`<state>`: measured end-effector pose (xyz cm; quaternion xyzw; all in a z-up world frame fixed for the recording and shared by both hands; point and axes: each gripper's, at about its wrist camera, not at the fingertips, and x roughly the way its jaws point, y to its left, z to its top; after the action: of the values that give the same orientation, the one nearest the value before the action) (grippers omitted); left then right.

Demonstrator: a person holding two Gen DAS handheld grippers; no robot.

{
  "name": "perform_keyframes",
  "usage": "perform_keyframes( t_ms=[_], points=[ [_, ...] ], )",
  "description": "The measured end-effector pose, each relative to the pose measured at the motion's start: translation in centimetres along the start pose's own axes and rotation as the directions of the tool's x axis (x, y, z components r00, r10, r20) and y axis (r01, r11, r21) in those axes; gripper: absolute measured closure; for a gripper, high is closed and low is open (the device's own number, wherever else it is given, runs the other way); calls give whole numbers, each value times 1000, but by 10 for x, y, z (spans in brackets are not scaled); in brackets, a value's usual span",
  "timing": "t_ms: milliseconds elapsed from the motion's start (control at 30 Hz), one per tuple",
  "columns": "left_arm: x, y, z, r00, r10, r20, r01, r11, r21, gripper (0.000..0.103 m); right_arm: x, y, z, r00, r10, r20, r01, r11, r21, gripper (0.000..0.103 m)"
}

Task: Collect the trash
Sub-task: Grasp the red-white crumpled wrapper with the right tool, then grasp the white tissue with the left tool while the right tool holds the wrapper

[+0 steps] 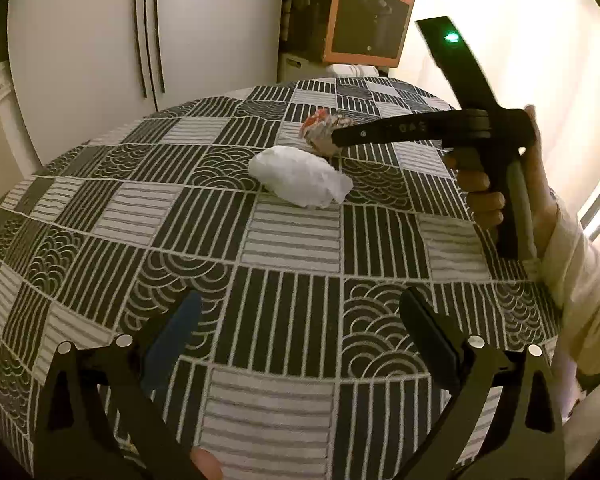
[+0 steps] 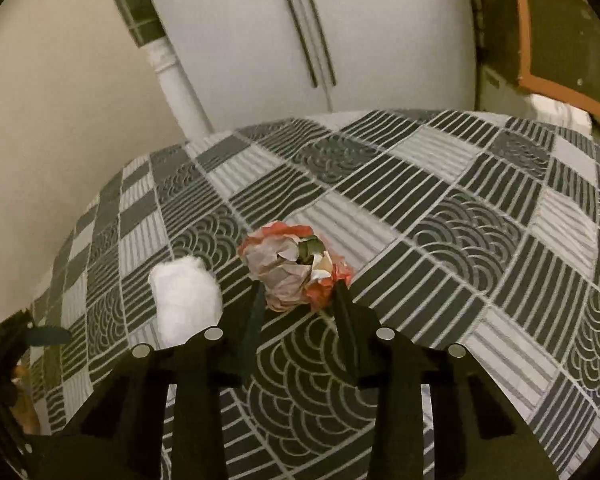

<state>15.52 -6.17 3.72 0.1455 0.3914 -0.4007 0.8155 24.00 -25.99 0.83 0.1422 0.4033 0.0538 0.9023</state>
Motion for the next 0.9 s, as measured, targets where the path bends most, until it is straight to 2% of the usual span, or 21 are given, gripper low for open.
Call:
perform_keyframes(
  t_ms=[200, 333, 433, 600, 733, 833, 900],
  points=[
    [19, -7, 22, 1000, 1, -23, -1, 1000, -18, 6, -32, -15, 2, 991, 36, 126, -37, 999, 4, 70],
    [38, -12, 39, 999, -7, -45, 6, 1000, -25, 6, -52, -27, 6, 974, 97, 203, -109, 993, 50, 70],
    [53, -14, 48, 998, 2, -65, -4, 999, -34, 6, -63, -32, 7, 963, 109, 247, -128, 990, 64, 70],
    [73, -16, 61, 995, 32, -90, -35, 999, -25, 6, -76, -42, 8, 946, 153, 285, -186, 978, 94, 70],
    [85, -10, 68, 994, -4, -108, -4, 997, -75, 6, -77, -45, 10, 946, 172, 274, -209, 971, 112, 70],
    [92, -5, 72, 994, 5, -108, -14, 996, -90, 6, -77, -43, 10, 946, 176, 270, -211, 972, 105, 70],
    [96, 0, 75, 995, -17, -101, 6, 994, -112, 6, -78, -40, 9, 946, 175, 274, -209, 973, 97, 70]
  ],
)
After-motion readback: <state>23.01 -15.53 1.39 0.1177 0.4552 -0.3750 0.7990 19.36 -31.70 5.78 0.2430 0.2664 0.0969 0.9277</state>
